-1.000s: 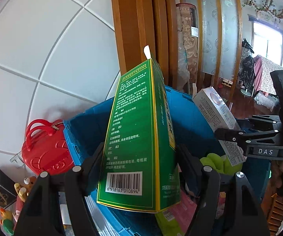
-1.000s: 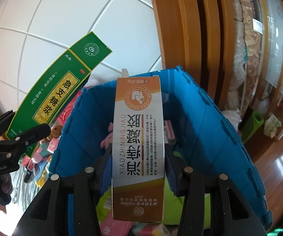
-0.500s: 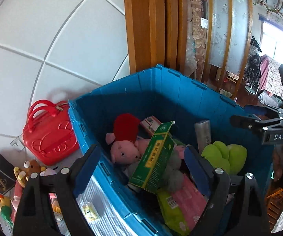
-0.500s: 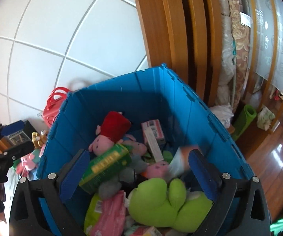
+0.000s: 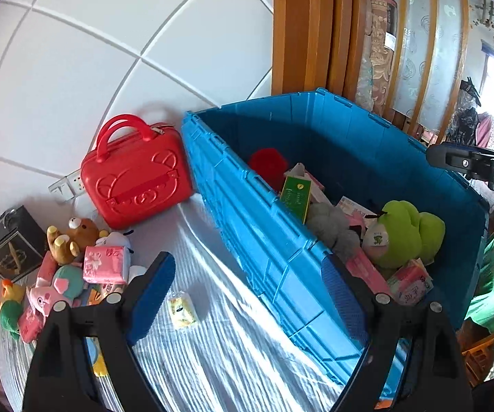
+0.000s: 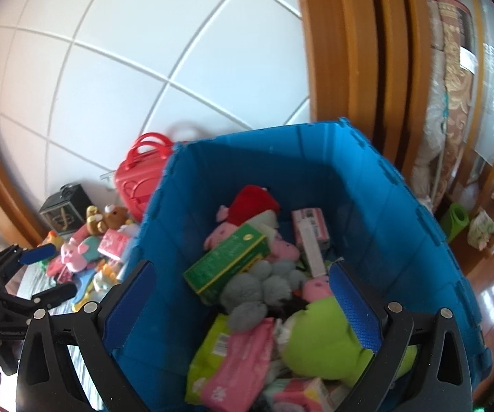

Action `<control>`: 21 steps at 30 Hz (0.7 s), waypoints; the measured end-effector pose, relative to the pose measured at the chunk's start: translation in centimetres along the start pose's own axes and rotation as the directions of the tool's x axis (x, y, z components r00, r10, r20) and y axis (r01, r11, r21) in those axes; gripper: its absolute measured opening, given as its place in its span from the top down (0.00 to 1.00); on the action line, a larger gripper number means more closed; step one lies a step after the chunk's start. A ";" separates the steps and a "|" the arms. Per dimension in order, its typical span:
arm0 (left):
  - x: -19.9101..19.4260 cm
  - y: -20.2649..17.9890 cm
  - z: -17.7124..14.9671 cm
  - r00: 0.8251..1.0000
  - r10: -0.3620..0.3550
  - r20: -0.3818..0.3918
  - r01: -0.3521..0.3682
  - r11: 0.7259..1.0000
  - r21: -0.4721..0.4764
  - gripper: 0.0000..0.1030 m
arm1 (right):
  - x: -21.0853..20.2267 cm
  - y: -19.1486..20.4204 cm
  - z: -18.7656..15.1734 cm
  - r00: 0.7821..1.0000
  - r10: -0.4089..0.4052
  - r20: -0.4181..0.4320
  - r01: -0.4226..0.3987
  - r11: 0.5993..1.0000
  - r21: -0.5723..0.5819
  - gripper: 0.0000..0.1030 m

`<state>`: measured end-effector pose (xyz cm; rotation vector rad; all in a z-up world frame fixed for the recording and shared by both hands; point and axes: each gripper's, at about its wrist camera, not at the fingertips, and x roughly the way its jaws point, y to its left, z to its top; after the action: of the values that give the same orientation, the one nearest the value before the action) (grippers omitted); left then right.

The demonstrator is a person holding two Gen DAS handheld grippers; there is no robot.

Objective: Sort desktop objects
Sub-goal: 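Move both open tools back over the pile on the bed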

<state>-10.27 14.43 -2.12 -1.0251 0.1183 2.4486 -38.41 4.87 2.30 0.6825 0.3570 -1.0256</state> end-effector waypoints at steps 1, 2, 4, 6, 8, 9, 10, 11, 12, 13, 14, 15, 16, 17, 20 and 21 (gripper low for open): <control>-0.4 0.6 -0.6 1.000 0.000 -0.001 0.000 1.000 -0.007 0.15 | -0.1 1.0 0.0 1.000 0.008 -0.002 -0.008 1.000 -0.010 0.01; -0.8 1.3 -1.2 1.000 0.003 -0.001 -0.003 1.000 -0.014 0.15 | -0.2 2.1 -0.1 1.000 0.019 -0.003 -0.019 1.000 -0.022 0.01; -1.7 2.7 -2.5 1.000 0.016 0.000 -0.016 1.000 -0.023 0.15 | -0.3 4.1 -0.2 0.999 0.035 -0.005 -0.035 0.998 -0.045 0.01; -2.5 4.2 -3.8 1.000 0.023 -0.001 -0.023 0.999 -0.038 0.15 | -0.1 6.3 -0.5 0.999 0.050 -0.012 -0.051 0.996 -0.071 0.01; -3.4 5.9 -5.1 0.999 0.040 -0.004 -0.040 0.998 -0.054 0.15 | 0.3 8.7 -0.8 0.998 0.062 -0.025 -0.064 0.993 -0.095 0.01; -3.8 6.7 -5.8 0.999 0.047 -0.007 -0.047 0.997 -0.061 0.15 | 0.5 9.7 -0.9 0.997 0.067 -0.031 -0.070 0.992 -0.102 0.01; -4.1 7.6 -6.5 0.998 0.054 -0.010 -0.055 0.996 -0.068 0.15 | 0.7 10.7 -1.0 0.996 0.075 -0.040 -0.079 0.991 -0.109 0.01; -4.5 8.5 -7.2 0.998 0.064 -0.015 -0.065 0.995 -0.077 0.15 | 0.9 11.8 -1.1 0.996 0.081 -0.045 -0.086 0.990 -0.116 0.01; -4.9 9.4 -7.9 0.997 0.072 -0.020 -0.073 0.994 -0.084 0.15 | 1.0 12.9 -1.2 0.995 0.089 -0.048 -0.094 0.988 -0.124 0.01; -5.2 10.3 -8.6 0.997 0.078 -0.025 -0.080 0.992 -0.093 0.15 | 1.2 14.0 -1.4 0.994 0.099 -0.053 -0.105 0.986 -0.131 0.01; -5.6 11.2 -9.3 0.996 0.083 -0.032 -0.086 0.991 -0.103 0.15 | 1.3 14.9 -1.5 0.993 0.107 -0.057 -0.114 0.984 -0.136 0.01; -5.8 12.0 -10.0 0.995 0.088 -0.038 -0.092 0.989 -0.113 0.15 | 1.4 16.0 -1.7 0.991 0.116 -0.061 -0.124 0.982 -0.143 0.01; -6.1 12.8 -10.8 0.995 0.093 -0.046 -0.098 0.988 -0.122 0.15 | 1.6 17.1 -1.9 0.990 0.125 -0.066 -0.134 0.980 -0.150 0.01; -6.3 13.6 -11.5 0.994 0.098 -0.056 -0.104 0.986 -0.128 0.15 | 1.8 18.0 -2.2 0.989 0.132 -0.071 -0.142 0.977 -0.156 0.01; -6.8 15.6 -13.4 0.991 0.107 -0.077 -0.117 0.983 -0.144 0.15 | 2.6 20.8 -2.9 0.984 0.150 -0.092 -0.164 0.971 -0.171 0.01; -6.9 16.2 -14.0 0.991 0.110 -0.083 -0.121 0.981 -0.149 0.15 | 2.9 21.6 -3.2 0.983 0.154 -0.098 -0.169 0.970 -0.174 0.01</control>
<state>-4.48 -6.20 -9.00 -1.2071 0.0127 2.5573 -18.05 12.42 5.89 0.5812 0.4552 -0.8000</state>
